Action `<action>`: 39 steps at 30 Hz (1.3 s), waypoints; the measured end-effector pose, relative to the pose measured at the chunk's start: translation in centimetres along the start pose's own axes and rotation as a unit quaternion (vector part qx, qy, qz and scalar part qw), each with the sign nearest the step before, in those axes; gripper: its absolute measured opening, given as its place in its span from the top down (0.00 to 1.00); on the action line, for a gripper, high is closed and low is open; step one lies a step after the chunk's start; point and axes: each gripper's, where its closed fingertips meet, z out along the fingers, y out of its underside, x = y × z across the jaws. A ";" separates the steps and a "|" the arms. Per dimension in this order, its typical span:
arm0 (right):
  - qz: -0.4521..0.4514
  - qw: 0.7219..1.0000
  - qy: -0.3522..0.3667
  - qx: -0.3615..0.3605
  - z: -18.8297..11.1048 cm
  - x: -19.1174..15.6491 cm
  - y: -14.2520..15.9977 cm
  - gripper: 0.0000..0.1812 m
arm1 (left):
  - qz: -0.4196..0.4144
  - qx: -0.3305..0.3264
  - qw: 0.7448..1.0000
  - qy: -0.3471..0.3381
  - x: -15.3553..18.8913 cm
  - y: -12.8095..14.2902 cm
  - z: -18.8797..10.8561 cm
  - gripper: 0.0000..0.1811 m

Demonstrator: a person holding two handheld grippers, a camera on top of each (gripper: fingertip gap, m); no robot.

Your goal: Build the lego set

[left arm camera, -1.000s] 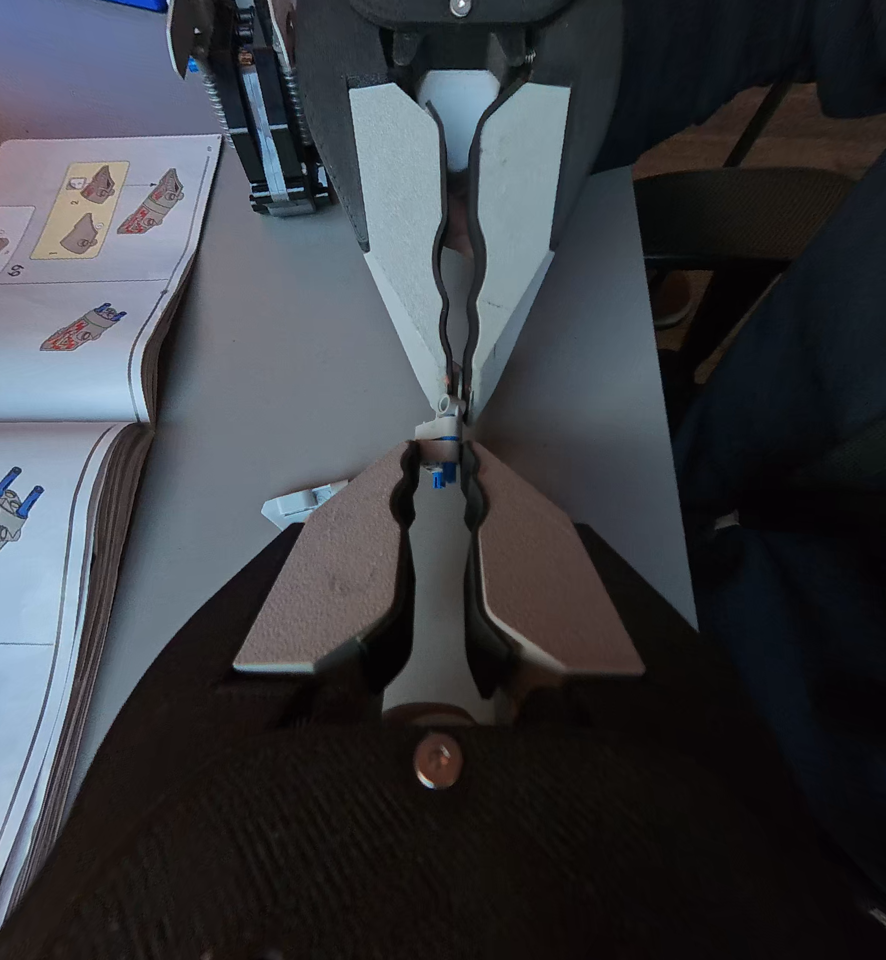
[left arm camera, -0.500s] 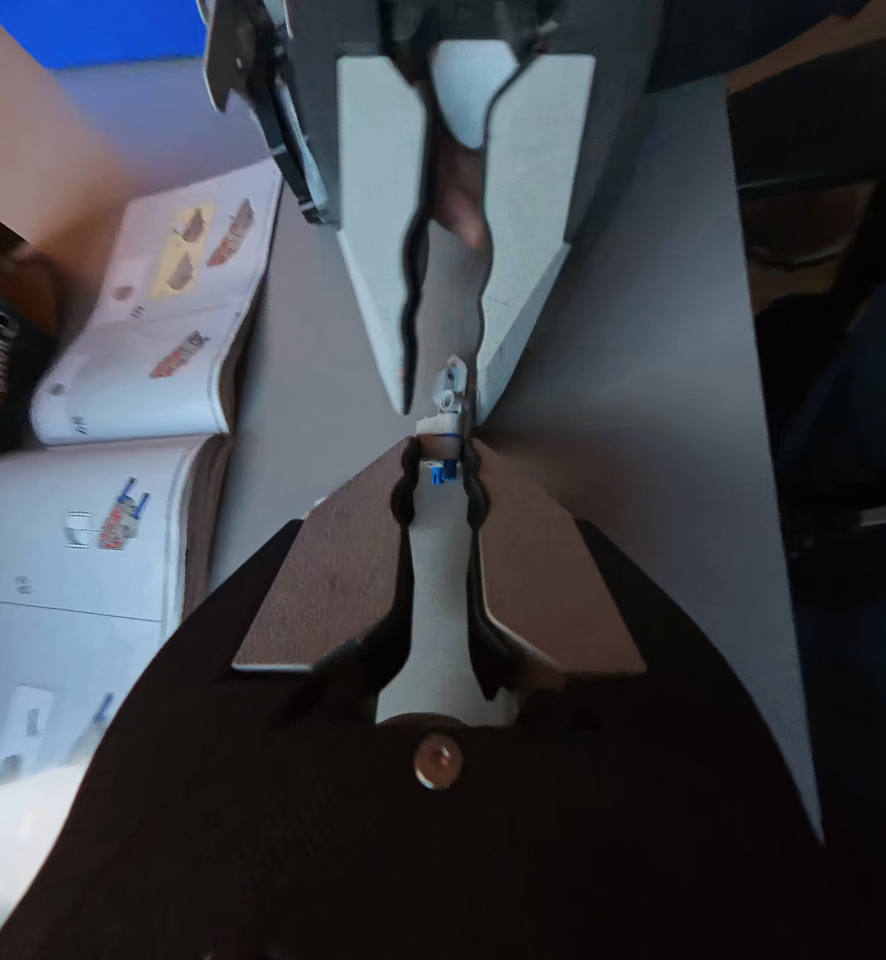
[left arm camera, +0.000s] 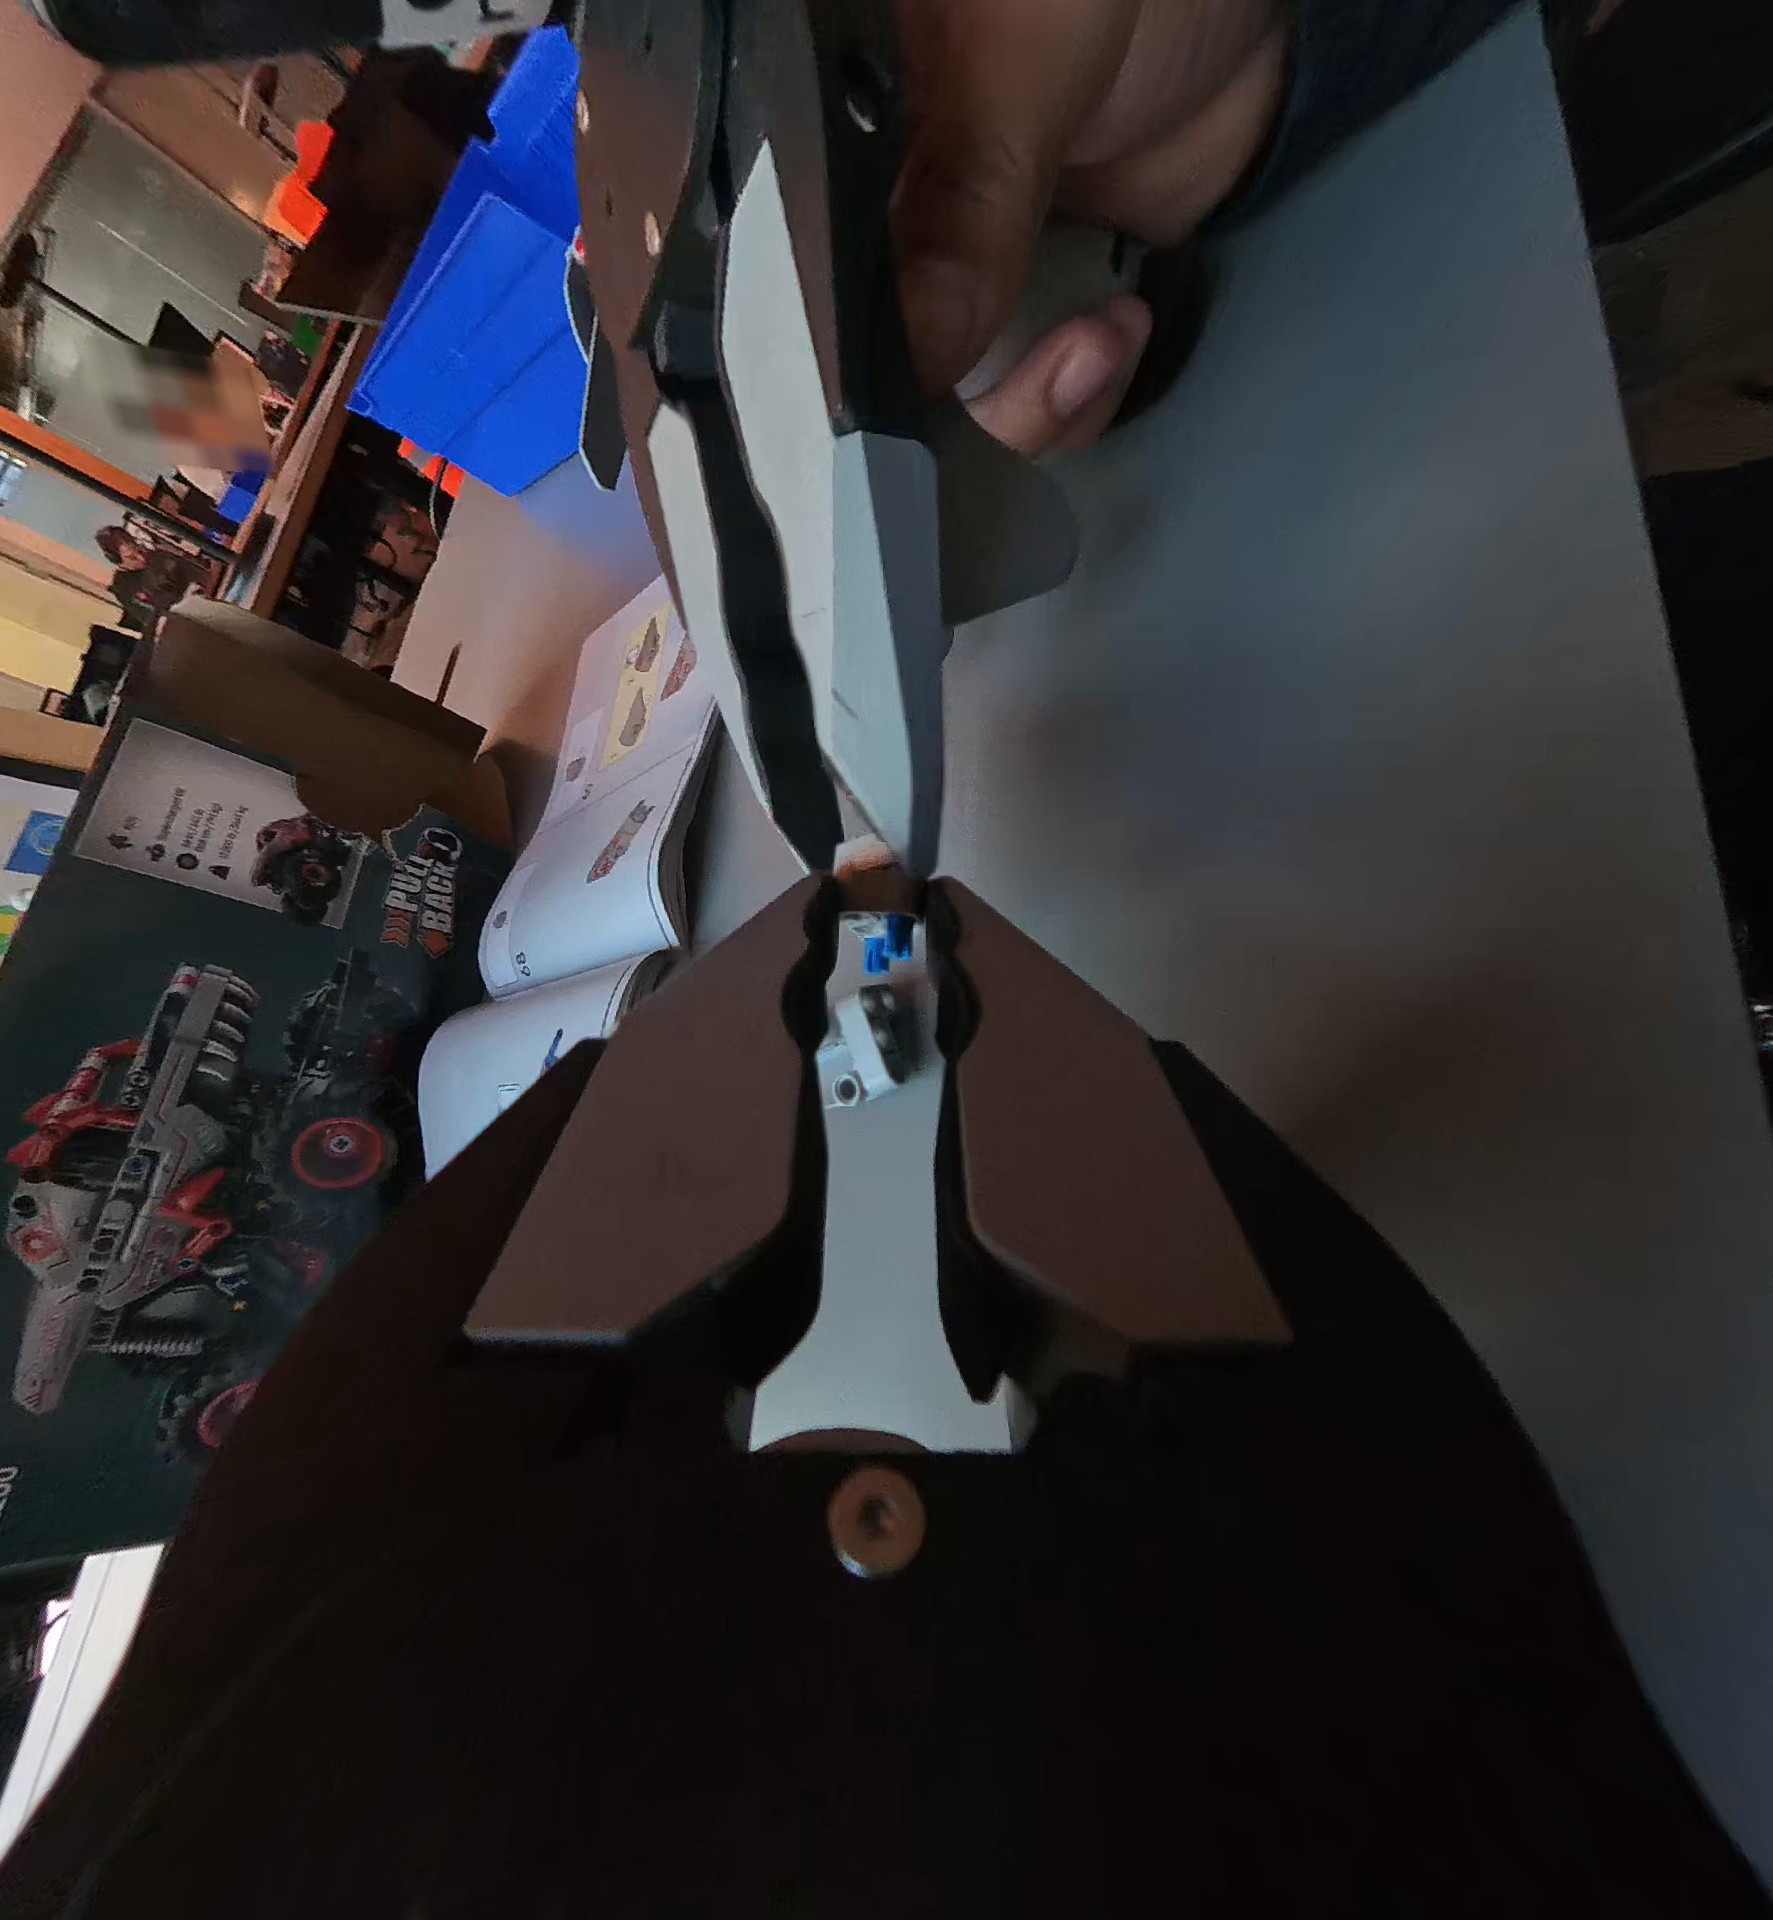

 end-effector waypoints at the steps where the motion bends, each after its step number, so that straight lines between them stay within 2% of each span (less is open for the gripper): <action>1: -0.011 1.000 0.006 0.001 0.0 0.0 -0.1 0.89 | -0.004 -0.003 1.000 0.001 0.0 0.1 0.2 0.93; 4: -0.036 0.999 0.027 -0.006 -0.1 0.3 0.2 0.89 | -0.034 -0.004 0.999 0.018 0.2 0.3 0.5 0.93; 7: -0.023 1.000 0.019 0.009 -0.4 0.4 -0.2 0.89 | -0.067 0.010 0.997 0.027 -0.1 0.0 0.5 0.93; 9: -0.009 1.000 0.020 -0.005 -0.5 0.8 0.3 0.84 | -0.058 0.008 0.998 0.018 -0.3 0.0 0.5 0.92; 12: -0.012 1.000 0.009 -0.013 -0.4 0.5 0.5 0.86 | -0.039 0.026 0.999 -0.013 -1.1 -0.5 0.0 0.93; 16: -0.023 0.999 -0.003 0.025 -0.7 -0.2 -0.6 0.87 | -0.050 0.030 0.998 0.003 -0.7 -0.6 0.1 0.93; 18: -0.003 1.000 -0.015 0.027 -0.7 -0.2 -0.6 0.87 | -0.056 0.037 0.998 0.008 -0.6 -0.8 0.0 0.93; 21: -0.031 0.999 -0.003 0.023 -0.8 -0.3 -0.5 0.87 | -0.053 0.035 0.998 0.008 -0.5 -0.8 0.1 0.93; 25: 0.038 0.993 -0.083 0.081 -2.3 -1.1 -1.9 0.88 | -0.106 0.071 0.992 0.025 -1.2 -1.6 -0.5 0.93; 27: 0.068 0.982 -0.139 0.113 -3.2 -1.8 -2.8 0.88 | -0.140 0.085 0.986 0.041 -1.4 -1.9 -0.6 0.89; 28: 0.075 0.980 -0.144 0.113 -3.2 -1.8 -2.9 0.88 | -0.156 0.098 0.981 0.054 -1.3 -2.5 -0.7 0.86; 30: 0.057 0.986 -0.122 0.099 -2.6 -1.3 -2.4 0.88 | -0.183 0.117 0.974 0.060 -1.8 -3.2 -1.0 0.85; 32: 0.042 0.990 -0.102 0.089 -1.9 -1.2 -2.3 0.88 | -0.187 0.120 0.973 0.069 -1.8 -3.1 -1.2 0.92; 33: 0.029 0.993 -0.082 0.083 -1.6 -0.9 -2.2 0.88 | -0.184 0.113 0.974 0.066 -1.8 -2.7 -1.1 0.93; 36: -0.048 0.997 -0.006 0.056 -0.8 -0.5 -2.0 0.88 | -0.169 0.086 0.980 0.066 -1.4 -1.4 -0.9 0.92; 39: -0.125 0.990 0.041 0.044 -0.7 -0.8 -2.0 0.88 | -0.170 0.084 0.979 0.076 -1.1 -1.3 -1.1 0.92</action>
